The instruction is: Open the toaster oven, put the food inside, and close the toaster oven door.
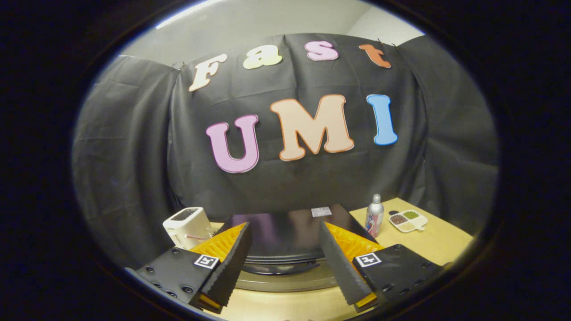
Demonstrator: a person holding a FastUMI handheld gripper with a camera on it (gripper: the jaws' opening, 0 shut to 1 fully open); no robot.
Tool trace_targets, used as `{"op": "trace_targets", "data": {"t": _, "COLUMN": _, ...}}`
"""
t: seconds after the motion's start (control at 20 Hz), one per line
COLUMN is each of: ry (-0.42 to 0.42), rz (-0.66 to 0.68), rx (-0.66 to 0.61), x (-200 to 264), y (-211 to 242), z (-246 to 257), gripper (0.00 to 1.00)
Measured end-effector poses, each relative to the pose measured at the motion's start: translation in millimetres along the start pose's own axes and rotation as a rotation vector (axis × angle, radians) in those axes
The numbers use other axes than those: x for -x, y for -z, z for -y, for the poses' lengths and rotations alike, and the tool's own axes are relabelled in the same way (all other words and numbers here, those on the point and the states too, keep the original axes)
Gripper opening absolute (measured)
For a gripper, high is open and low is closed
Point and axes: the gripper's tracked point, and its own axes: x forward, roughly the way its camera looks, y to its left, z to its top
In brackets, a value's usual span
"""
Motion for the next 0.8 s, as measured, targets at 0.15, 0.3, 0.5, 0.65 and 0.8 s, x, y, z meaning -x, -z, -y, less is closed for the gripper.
{"op": "trace_targets", "data": {"t": 0.15, "ry": 0.014, "rz": -0.043, "rx": 0.037, "x": -17, "y": 32, "z": 1, "gripper": 0.95}}
{"op": "trace_targets", "data": {"t": 0.3, "ry": -0.006, "rz": -0.093, "rx": 0.037, "x": -25, "y": 57, "z": -10, "gripper": 0.95}}
{"op": "trace_targets", "data": {"t": 0.5, "ry": -0.018, "rz": -0.107, "rx": 0.063, "x": -28, "y": 71, "z": -16, "gripper": 0.95}}
{"op": "trace_targets", "data": {"t": 0.65, "ry": -0.012, "rz": -0.103, "rx": 0.003, "x": -26, "y": 71, "z": -15, "gripper": 0.95}}
{"op": "trace_targets", "data": {"t": 0.8, "ry": -0.021, "rz": -0.125, "rx": 0.009, "x": -22, "y": 73, "z": -16, "gripper": 0.95}}
